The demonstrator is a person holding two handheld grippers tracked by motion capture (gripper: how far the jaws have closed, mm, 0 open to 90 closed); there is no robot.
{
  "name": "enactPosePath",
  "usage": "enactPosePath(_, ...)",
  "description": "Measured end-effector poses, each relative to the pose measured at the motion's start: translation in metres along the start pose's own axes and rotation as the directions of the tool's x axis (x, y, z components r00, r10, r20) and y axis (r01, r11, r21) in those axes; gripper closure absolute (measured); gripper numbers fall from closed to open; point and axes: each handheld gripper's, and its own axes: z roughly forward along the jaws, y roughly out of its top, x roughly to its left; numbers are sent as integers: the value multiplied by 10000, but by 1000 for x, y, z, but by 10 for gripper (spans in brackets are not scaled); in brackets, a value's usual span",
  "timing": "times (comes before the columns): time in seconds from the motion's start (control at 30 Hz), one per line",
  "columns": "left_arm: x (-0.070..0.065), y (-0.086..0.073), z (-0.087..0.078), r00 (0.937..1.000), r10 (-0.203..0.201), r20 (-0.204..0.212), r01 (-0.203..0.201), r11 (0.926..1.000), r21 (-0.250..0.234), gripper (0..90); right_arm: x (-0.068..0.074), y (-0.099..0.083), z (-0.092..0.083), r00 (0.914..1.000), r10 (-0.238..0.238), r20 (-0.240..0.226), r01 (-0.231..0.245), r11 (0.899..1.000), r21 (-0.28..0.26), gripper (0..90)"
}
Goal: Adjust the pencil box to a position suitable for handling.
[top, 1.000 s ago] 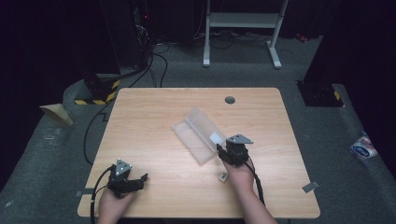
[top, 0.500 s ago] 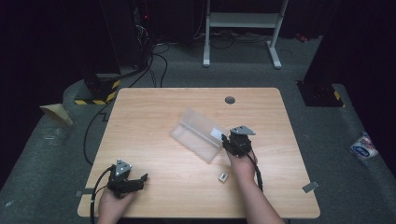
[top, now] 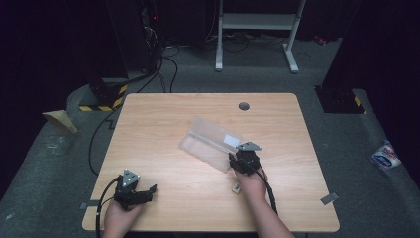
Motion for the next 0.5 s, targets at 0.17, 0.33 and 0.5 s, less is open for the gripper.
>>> enactPosePath(0.17, 0, 0, 0, 10000, 46, -6, -46, 10000, 4, 151, -16, 5, 1, 9994, 208, 289, -208, 9998, 8, 541)
enactPosePath(0.33, 0, 0, 0, 10000, 52, -19, -52, 10000, 18, 151, -14, 1, -9, 9998, 174, -67, -174, 9998, -70, 574)
enactPosePath(0.5, 0, 0, 0, 10000, 52, -8, -52, 10000, 6, 151, -13, -1, -5, 9999, 61, -150, -59, 9999, 146, 678)
